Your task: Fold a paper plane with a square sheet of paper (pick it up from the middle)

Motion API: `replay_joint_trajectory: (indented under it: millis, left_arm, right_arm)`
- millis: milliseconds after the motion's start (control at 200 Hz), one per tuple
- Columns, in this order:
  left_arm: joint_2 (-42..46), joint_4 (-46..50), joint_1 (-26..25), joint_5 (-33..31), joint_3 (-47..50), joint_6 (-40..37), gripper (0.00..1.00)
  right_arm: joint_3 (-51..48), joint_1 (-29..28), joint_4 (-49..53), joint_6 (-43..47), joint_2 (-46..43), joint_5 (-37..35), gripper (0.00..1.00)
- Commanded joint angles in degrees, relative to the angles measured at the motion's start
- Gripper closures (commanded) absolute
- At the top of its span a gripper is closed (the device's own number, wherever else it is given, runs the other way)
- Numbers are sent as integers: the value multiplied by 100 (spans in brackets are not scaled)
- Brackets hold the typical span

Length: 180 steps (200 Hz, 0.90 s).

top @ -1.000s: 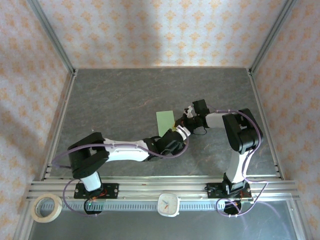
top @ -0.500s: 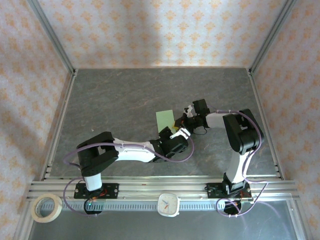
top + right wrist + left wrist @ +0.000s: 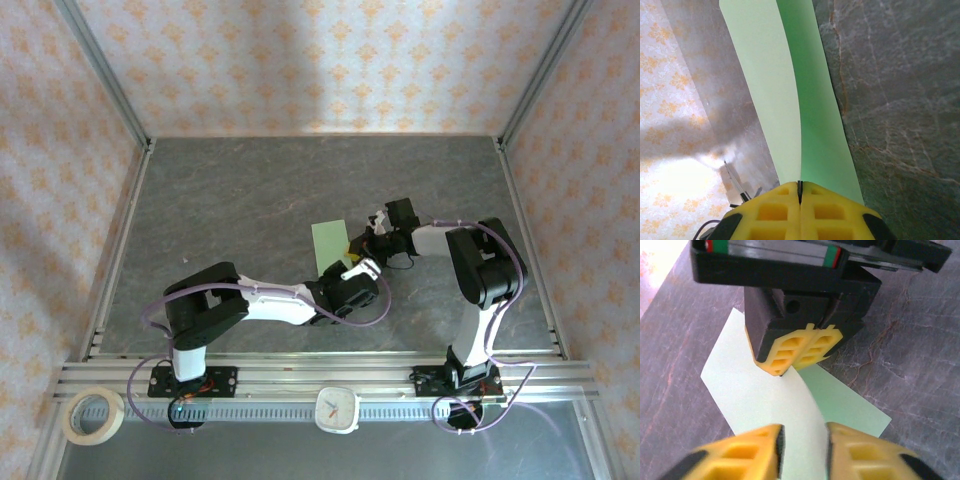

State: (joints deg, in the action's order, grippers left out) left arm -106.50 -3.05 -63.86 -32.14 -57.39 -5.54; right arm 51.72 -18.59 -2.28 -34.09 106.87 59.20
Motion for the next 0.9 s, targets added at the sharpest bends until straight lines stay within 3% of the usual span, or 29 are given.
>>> replay_joint_trajectory:
  millis: [0,100,235,400,535,696,896]
  left_arm:
    - [36,37,-10,-22,-72,17,81]
    - [99,14,18,32,-39,166,100]
    - [287,43,235,548,-7,446,100]
    - [699,-52,775,2010,120,869,100]
    - [923,-385,1369,3345,350,1340,100]
    - [823,-643,1921,4852,359,1788,100]
    - [748,-822,2224,5588,330,2221,100]
  right_arm:
    - [-31,-4,-53,-29,-200,55,92]
    - [-7,4,-12,-24,-293,-34,86]
    - [-65,111,179,8,-685,-625,69]
    - [-601,506,250,-194,-1385,-2127,63]
    - [-1060,549,120,-192,-1903,-2674,61]
    - [-1272,553,239,-302,-1996,-2383,62]
    - [-1673,328,-485,-688,-2121,-1692,76]
